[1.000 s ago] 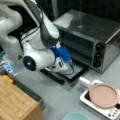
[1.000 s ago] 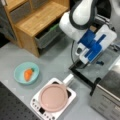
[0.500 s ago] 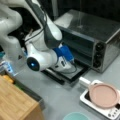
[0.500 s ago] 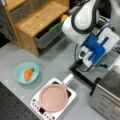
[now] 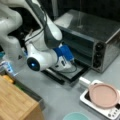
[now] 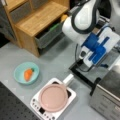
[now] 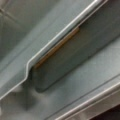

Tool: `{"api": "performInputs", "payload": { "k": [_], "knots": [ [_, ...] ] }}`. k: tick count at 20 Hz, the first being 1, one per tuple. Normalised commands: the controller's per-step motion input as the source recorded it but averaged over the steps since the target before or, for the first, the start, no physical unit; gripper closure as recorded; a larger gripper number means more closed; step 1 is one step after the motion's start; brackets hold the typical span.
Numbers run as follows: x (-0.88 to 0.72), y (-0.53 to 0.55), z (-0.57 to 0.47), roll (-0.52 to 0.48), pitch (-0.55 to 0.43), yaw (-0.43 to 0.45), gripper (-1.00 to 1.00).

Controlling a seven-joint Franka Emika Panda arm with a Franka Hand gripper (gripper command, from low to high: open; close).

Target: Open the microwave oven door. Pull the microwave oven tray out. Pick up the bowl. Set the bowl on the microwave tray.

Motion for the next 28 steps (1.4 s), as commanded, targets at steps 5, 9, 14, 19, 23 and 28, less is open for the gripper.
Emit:
{"api": "performInputs", "payload": {
  "k": [5, 9, 14, 19, 23, 28],
  "knots": [
    [-0.03, 0.02, -0.09, 0.177, -0.093, -0.096, -1.00],
    [-0.03, 0.02, -0.09, 0.177, -0.093, -0.096, -1.00],
    [-0.03, 0.02, -0.09, 0.177, -0.093, -0.096, -1.00],
    [-0.03, 0.02, -0.09, 0.177, -0.093, -0.096, -1.00],
    [-0.03, 0.02, -0.09, 0.177, -0.093, -0.096, -1.00],
    [-0.03, 0.02, -0.09, 0.177, -0.093, -0.096, -1.00]
  ]
}}
